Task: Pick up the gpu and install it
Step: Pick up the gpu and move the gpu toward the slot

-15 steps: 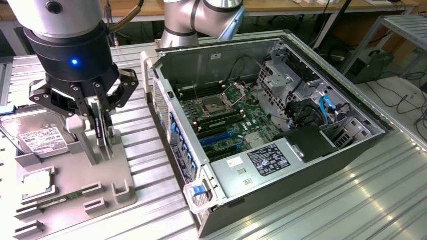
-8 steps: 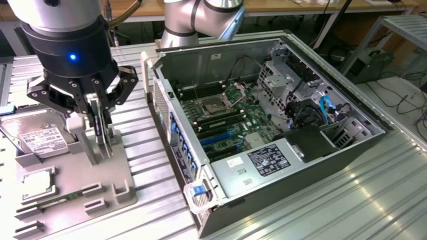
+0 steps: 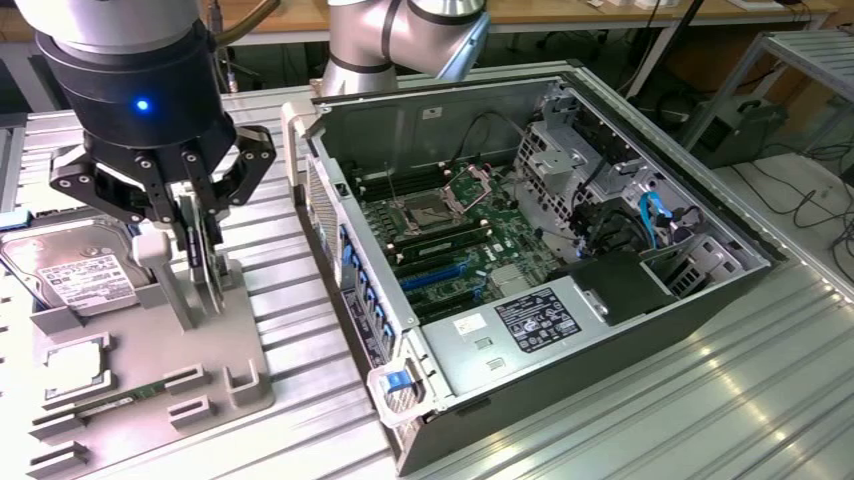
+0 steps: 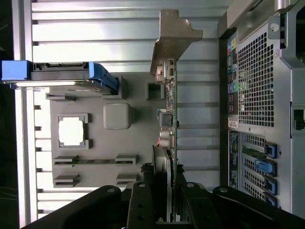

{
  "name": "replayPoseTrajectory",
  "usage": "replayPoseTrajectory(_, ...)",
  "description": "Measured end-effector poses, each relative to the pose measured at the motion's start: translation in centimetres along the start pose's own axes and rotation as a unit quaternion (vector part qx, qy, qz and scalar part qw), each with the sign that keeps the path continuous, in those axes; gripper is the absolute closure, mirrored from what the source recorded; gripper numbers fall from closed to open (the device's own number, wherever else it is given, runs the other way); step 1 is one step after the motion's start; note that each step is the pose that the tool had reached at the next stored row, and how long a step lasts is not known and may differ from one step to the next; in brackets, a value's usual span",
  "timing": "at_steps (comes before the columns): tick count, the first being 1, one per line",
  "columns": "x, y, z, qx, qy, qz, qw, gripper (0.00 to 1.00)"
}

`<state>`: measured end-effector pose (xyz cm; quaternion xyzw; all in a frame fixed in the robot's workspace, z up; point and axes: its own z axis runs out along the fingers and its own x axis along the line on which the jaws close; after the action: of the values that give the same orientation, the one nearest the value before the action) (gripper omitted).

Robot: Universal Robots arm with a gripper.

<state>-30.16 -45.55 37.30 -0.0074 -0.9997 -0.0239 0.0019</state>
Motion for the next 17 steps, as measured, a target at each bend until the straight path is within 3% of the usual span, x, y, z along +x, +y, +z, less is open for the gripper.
replayPoseTrajectory(17, 0.0, 0.06, -1.26, 0.0, 0.0, 0.0, 1.0, 0.73)
